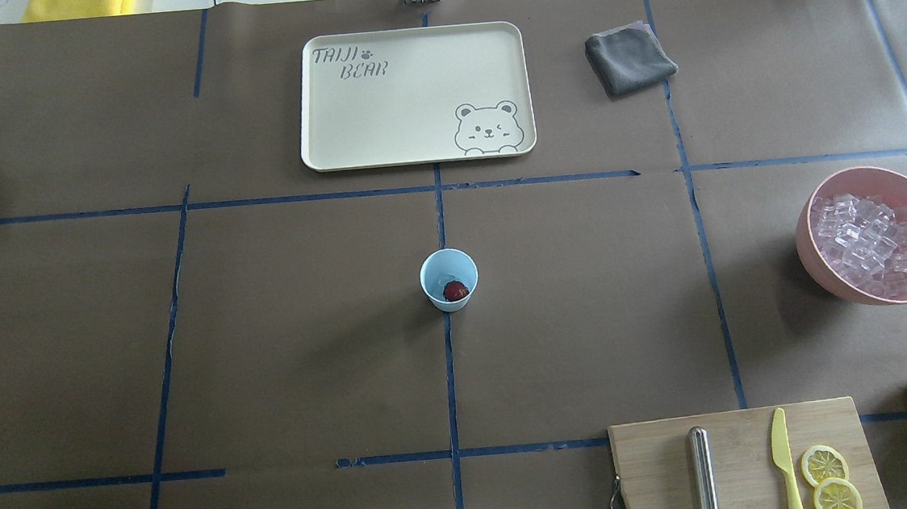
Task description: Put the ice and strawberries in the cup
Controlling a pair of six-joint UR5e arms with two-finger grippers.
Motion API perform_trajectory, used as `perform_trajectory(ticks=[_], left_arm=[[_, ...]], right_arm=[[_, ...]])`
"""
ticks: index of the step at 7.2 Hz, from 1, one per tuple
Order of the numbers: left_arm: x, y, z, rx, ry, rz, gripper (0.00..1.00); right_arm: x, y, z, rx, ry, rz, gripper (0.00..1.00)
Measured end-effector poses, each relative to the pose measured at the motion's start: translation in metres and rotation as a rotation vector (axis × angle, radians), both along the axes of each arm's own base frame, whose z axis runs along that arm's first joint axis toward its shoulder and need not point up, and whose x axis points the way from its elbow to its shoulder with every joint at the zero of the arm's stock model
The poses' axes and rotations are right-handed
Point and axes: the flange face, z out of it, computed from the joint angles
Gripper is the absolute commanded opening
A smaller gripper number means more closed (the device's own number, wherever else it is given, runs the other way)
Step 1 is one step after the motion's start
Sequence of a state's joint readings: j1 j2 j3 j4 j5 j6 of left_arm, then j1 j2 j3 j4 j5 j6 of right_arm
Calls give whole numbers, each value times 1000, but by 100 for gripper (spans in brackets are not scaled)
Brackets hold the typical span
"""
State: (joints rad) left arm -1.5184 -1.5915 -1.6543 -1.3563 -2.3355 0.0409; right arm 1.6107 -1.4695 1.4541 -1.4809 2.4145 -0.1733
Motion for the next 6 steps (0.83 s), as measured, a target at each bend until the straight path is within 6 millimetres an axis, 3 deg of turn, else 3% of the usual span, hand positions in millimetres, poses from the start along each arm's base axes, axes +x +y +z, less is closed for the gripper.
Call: perform_trajectory(ticks=[3, 6], left_arm=[[-2, -2, 32, 40, 7, 2, 100], [-22, -1, 34, 69, 9, -17, 100]], right_arm=[[0, 1, 1, -1, 0, 0, 100], [0, 0, -1, 2, 4, 0, 100]])
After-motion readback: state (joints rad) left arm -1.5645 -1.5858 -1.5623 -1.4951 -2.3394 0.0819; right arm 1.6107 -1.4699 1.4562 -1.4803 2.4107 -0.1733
